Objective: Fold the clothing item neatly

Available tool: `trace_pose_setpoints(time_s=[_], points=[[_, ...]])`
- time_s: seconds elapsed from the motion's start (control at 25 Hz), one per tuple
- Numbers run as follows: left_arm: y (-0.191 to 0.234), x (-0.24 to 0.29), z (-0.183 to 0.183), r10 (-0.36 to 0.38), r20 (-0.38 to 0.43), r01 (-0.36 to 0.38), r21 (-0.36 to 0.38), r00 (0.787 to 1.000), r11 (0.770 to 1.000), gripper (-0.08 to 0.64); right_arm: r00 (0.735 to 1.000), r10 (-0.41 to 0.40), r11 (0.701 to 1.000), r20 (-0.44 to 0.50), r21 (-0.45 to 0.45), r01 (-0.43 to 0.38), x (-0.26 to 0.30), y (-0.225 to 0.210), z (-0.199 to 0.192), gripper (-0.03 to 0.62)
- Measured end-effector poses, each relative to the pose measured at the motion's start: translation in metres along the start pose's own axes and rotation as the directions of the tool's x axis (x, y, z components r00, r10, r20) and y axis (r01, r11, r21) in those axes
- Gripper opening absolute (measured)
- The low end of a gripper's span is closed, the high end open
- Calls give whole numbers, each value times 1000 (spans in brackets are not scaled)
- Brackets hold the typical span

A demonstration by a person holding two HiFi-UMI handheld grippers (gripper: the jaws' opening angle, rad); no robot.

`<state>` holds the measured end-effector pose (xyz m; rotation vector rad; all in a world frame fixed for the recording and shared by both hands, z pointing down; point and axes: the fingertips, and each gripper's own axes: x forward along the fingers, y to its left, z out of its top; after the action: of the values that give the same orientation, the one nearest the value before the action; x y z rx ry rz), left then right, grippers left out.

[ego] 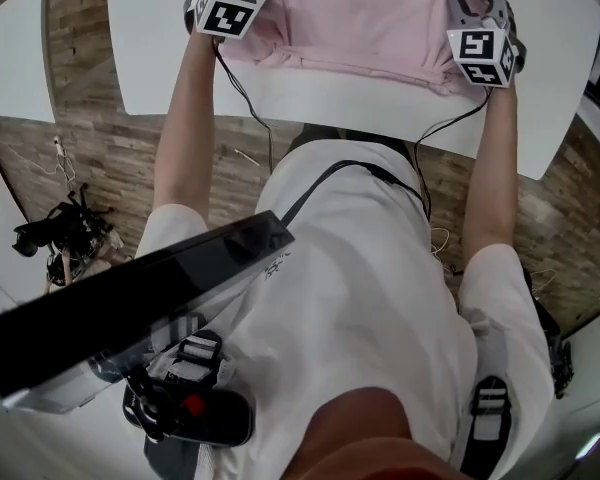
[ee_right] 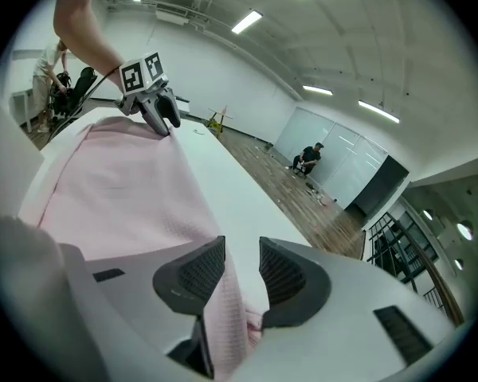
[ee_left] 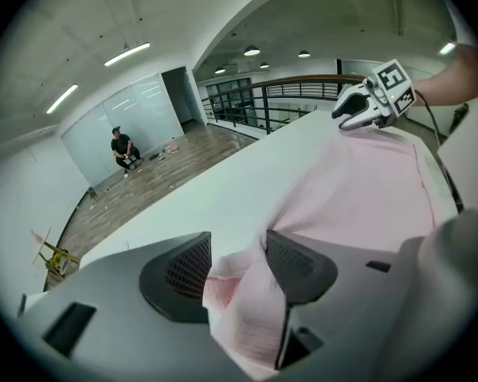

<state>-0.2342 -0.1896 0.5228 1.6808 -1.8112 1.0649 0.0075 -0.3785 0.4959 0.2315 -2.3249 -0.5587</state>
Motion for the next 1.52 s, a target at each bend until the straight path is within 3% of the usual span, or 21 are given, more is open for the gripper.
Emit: trace_pose_setpoints(time_s=[0.12,0.16,0.2,0.24,0.44,0.52,0.76,0.88,1.12,1.32,1.52], points=[[0,-17,15,32,18,-33,53,999,998,207,999,-6,999,51,46,3,-21,3,18,129],[-1,-24,20,37,25,-39,75,999,996,206,997,-6,998,71,69,1,-28,6,24,108],[-4,-30,24,37,31,-40,95,999,995,206,996,-8,996,89,89,0,-35,9,29,40],[-8,-37,26,33,38,-37,109,999,993,183,994,-7,995,106,100,-3,-40,14,33,3],[-32,-55,22,-16,61,8,123,998,992,26,993,29,989,113,138,-45,-54,54,40,5],[-46,-61,14,-47,56,40,122,997,992,3,994,44,984,105,170,-61,-61,70,38,3],[-104,-78,-16,-196,11,195,33,981,980,3,996,86,968,39,232,-93,-90,114,15,3],[-129,-76,-35,-235,-9,235,-14,972,972,2,994,105,958,-20,270,-96,-96,136,-9,3],[-132,-45,-61,-204,-38,199,-110,978,974,2,987,128,944,-95,317,-92,-81,148,-45,3],[-119,-33,-75,-189,-44,183,-117,981,976,3,989,98,942,-106,330,-58,-71,160,-38,3],[-123,-41,-64,-176,-30,171,-122,984,978,3,995,59,934,-75,355,-29,-81,151,-36,3]])
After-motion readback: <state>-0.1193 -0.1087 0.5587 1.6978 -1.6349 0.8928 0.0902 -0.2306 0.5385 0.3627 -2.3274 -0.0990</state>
